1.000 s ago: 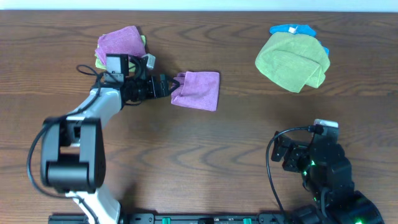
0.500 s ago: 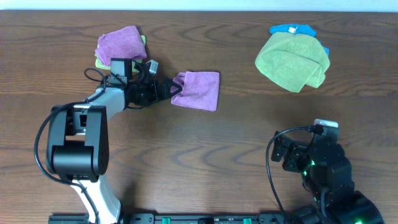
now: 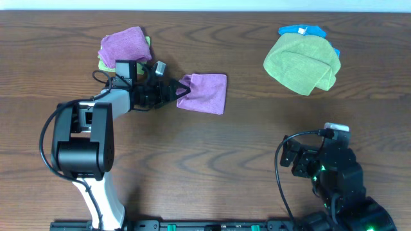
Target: Fold the cloth
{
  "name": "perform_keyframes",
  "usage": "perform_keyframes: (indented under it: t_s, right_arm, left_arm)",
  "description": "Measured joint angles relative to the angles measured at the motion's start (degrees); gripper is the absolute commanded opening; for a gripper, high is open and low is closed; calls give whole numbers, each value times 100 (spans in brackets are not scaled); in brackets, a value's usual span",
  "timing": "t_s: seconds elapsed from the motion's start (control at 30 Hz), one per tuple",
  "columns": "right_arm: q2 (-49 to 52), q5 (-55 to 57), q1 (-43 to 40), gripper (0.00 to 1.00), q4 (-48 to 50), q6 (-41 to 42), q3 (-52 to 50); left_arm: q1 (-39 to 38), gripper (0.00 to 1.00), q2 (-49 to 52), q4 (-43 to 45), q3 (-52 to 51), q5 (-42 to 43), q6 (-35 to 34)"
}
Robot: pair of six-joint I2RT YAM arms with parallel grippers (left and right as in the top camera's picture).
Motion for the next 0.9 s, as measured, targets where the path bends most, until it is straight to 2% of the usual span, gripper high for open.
perform_keyframes:
  t_s: [0.23,0.3,0.37,0.43,0.57,0.7,0.9]
  right_arm:
    - [0,0,0,99,0,0,0]
    - [0,0,0,99,0,0,0]
    - [0,0,0,99,0,0,0]
    - [0,0,0,99,0,0,0]
    - [0,-2,0,99,2,0,0]
    - [0,-4,0,99,0,0,0]
    - [0,-2,0,99,0,0,0]
  left_arm:
    - [-249,100,37,85,0,46,0]
    - [-317,91,37,81,0,17,-24]
    - [-367,68,63,70,4,-35,-46]
    - [-415,54,118,20,-13,-188,-55]
    - [-452,18,188,-15,-55,-396,-114]
    - [-455,7,238,-44,-76,-601,-144]
    - [-459,6,238,-39,-76,-686,-173]
